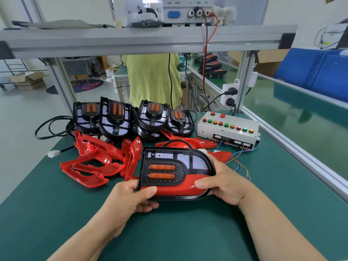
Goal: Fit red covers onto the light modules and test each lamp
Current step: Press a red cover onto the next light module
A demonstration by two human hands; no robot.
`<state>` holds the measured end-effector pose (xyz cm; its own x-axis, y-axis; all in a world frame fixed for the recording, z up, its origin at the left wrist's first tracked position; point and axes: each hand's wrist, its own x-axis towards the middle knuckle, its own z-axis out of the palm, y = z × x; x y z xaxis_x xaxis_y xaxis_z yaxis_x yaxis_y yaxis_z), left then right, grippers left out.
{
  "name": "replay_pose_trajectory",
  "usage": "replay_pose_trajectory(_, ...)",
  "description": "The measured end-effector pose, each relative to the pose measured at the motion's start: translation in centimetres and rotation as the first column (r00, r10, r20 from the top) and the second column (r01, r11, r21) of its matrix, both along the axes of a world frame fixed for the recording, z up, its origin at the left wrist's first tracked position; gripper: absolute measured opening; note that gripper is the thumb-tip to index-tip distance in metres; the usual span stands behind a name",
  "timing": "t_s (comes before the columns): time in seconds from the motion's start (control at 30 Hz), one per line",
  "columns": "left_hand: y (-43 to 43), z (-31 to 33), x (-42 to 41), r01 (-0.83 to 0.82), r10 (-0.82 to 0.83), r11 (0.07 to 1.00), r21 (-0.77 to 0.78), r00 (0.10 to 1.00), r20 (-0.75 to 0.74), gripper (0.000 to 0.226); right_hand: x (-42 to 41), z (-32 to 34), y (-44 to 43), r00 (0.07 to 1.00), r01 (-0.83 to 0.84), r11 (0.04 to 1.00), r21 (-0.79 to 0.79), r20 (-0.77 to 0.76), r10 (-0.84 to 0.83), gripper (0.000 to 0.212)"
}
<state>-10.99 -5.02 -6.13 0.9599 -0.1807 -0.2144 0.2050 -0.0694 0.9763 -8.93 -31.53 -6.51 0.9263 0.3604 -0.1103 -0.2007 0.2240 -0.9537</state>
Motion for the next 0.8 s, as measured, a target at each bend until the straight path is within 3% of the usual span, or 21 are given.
replay_pose_trajectory(0.37,0.5,-0.5,0.1,-0.022,0.023,1.000,-0.019,0.999,0.034,0.016,-0.3,-0.1,0.8,0.998,0.009,1.000,-0.016,0.068,-0.008,0.080)
replay_pose_trajectory(0.6,1.2,-0.6,0.5,0.007,-0.009,0.990,-0.141,1.000,-0.011,0.023,-0.7,0.3,0.7,0.986,-0.101,0.995,0.020,0.133,0.098,0.095)
replay_pose_trajectory(0.8,1.5,-0.7,0.5,0.052,-0.052,0.990,-0.129,0.999,0.008,0.024,-0.9,0.5,0.4,0.977,-0.144,0.990,0.010,0.160,0.141,0.098)
